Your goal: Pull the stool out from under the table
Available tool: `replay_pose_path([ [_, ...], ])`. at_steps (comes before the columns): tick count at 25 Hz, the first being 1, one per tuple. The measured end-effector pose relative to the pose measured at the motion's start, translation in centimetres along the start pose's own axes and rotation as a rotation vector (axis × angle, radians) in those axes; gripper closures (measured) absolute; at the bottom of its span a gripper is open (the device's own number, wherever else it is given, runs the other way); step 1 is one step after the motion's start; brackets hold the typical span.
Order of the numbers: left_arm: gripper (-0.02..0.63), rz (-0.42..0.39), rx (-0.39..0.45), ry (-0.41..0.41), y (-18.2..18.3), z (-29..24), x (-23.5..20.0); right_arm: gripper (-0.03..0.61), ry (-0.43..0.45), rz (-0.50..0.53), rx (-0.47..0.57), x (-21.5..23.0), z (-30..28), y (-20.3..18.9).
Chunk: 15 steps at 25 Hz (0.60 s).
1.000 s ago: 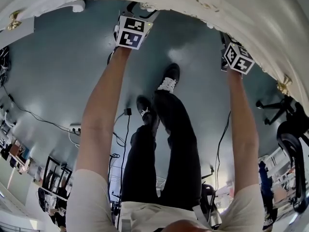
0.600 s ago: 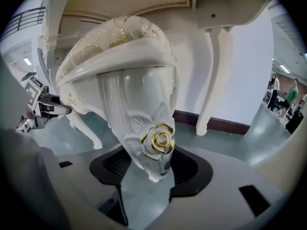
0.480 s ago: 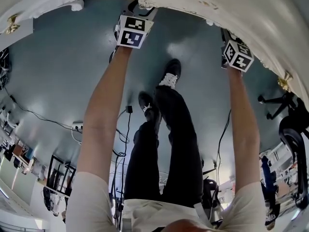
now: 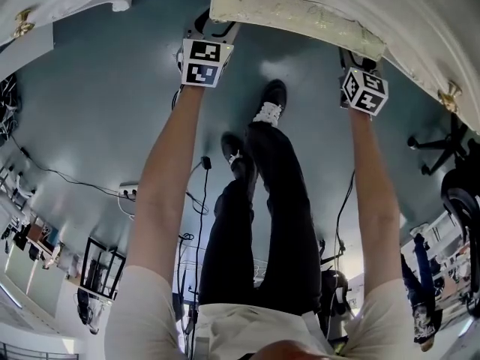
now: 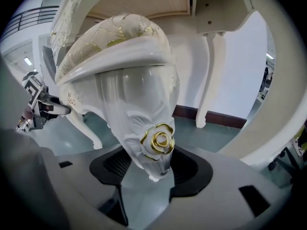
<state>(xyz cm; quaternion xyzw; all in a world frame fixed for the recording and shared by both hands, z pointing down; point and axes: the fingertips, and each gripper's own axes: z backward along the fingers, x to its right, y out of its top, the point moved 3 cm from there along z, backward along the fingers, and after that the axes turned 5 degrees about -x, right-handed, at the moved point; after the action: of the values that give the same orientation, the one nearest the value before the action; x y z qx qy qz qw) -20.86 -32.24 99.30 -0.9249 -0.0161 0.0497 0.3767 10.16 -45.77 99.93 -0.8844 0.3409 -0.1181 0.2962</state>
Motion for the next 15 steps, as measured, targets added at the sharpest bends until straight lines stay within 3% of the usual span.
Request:
replay_pose_path([
  [7,0.337,0.069,-0.005,0.031,-2.9,2.1,0.6,0.302,0.023,0.009,-0.027,-1.6,1.4,-2.3],
  [15,0.339,0.065,-0.034,0.029,-5.4,4.4,1.6,0.302,0.036,0.008,-0.060,-3.4,3.3,-5.0],
])
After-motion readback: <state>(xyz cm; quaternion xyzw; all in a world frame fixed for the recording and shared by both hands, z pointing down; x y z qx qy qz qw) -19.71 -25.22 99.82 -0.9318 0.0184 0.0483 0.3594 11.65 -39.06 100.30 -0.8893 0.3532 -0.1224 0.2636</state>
